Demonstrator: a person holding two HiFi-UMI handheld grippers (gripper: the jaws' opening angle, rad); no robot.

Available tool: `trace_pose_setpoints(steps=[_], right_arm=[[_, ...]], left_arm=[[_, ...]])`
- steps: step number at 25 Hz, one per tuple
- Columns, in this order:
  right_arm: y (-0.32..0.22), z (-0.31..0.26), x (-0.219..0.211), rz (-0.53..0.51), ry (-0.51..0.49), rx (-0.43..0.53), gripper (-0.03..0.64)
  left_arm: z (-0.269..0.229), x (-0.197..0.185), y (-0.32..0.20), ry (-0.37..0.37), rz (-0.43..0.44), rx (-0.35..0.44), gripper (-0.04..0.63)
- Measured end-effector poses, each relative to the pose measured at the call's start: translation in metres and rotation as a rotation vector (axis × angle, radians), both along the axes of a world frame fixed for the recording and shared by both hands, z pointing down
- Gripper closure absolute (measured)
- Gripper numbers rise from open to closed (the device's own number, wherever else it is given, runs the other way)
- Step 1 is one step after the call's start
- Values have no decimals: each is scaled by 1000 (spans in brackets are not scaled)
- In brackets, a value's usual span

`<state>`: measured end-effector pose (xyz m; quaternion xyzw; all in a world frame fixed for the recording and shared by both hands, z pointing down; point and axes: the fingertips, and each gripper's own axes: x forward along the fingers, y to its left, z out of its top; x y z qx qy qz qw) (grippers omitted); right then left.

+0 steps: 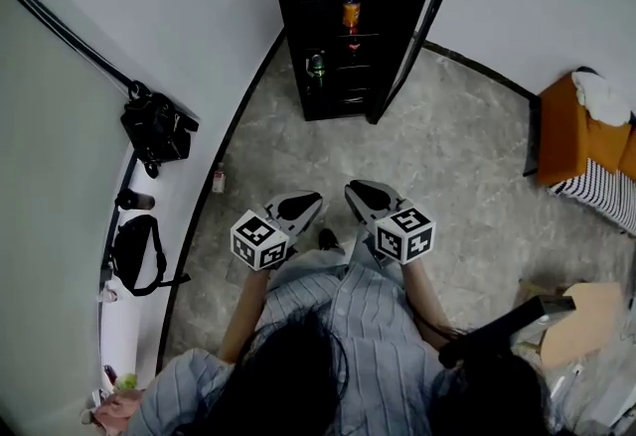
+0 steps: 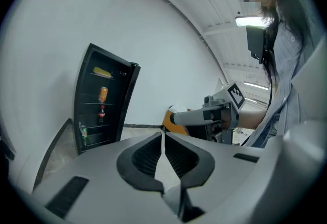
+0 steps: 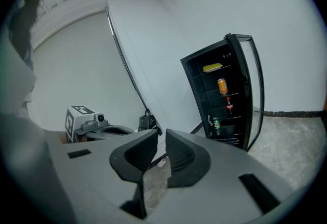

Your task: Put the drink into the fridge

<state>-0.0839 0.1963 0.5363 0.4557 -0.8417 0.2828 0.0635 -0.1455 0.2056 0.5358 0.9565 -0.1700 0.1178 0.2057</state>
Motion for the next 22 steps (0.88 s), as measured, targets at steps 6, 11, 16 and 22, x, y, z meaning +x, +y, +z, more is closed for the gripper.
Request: trace_pose_setpoints(steps=[6, 11, 16, 22], right_arm=[[10, -2, 18, 64, -12, 8, 563], [16, -4, 25, 97, -30, 11, 563], [17, -5, 24, 93, -30, 9, 563], [18, 0, 24, 93, -27, 0, 563]], left_arm=[[-1, 18, 9, -11, 81, 11, 584], [-2, 24, 16, -17, 112, 16, 584], [-2, 23, 16, -18, 110, 17, 584], [0, 22, 16, -13, 104, 19, 584]])
